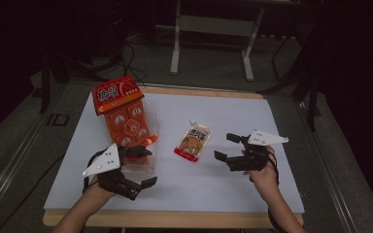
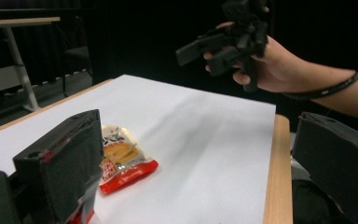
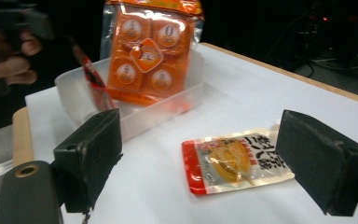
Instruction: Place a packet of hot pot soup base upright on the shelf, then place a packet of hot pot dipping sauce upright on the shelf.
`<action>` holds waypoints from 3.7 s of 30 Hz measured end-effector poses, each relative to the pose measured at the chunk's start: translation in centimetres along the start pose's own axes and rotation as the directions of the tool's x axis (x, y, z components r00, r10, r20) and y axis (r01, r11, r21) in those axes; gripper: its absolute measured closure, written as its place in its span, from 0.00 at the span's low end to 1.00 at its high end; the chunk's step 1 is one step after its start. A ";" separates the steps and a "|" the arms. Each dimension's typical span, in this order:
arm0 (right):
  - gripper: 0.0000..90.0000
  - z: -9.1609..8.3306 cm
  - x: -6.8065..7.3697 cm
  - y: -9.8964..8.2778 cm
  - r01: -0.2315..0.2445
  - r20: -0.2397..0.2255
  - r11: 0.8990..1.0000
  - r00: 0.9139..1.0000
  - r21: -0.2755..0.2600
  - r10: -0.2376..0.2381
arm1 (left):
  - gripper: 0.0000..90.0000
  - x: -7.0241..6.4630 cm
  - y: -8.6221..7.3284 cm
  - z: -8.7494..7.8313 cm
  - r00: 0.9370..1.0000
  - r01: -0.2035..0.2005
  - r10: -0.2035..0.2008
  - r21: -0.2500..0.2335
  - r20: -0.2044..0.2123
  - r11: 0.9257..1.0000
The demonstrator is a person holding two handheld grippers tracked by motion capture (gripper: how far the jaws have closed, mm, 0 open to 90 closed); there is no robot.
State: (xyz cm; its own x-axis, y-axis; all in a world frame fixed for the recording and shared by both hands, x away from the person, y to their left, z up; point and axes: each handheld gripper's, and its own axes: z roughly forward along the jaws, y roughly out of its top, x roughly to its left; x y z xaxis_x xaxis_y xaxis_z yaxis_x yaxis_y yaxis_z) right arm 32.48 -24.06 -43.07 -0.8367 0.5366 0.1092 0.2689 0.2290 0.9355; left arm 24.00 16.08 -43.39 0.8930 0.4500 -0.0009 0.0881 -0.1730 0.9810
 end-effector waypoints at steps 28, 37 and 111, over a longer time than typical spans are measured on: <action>0.31 4.7 -5.0 -0.6 -0.082 0.129 0.994 0.989 0.072 0.072 | 0.03 -3.5 -3.4 2.0 1.000 0.014 -0.014 0.031 -0.008 0.999; 0.41 7.7 -6.7 -1.5 -0.140 0.170 0.982 0.978 0.131 0.116 | 0.03 -3.6 -3.7 1.9 1.000 0.021 -0.020 0.030 -0.005 0.999; 0.99 12.8 -7.6 -2.5 -0.185 0.294 0.949 0.950 0.254 0.106 | 0.03 -3.4 -4.5 2.3 1.000 0.015 -0.016 0.078 0.012 0.997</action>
State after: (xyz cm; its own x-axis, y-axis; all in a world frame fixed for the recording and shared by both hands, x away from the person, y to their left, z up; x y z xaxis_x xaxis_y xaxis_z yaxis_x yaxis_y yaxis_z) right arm 44.27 -18.30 -50.50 -0.6261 0.7728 0.1041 0.5311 0.3248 0.7826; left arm 21.57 13.27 -48.26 0.8967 0.4421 -0.0193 0.1361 -0.2340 0.9627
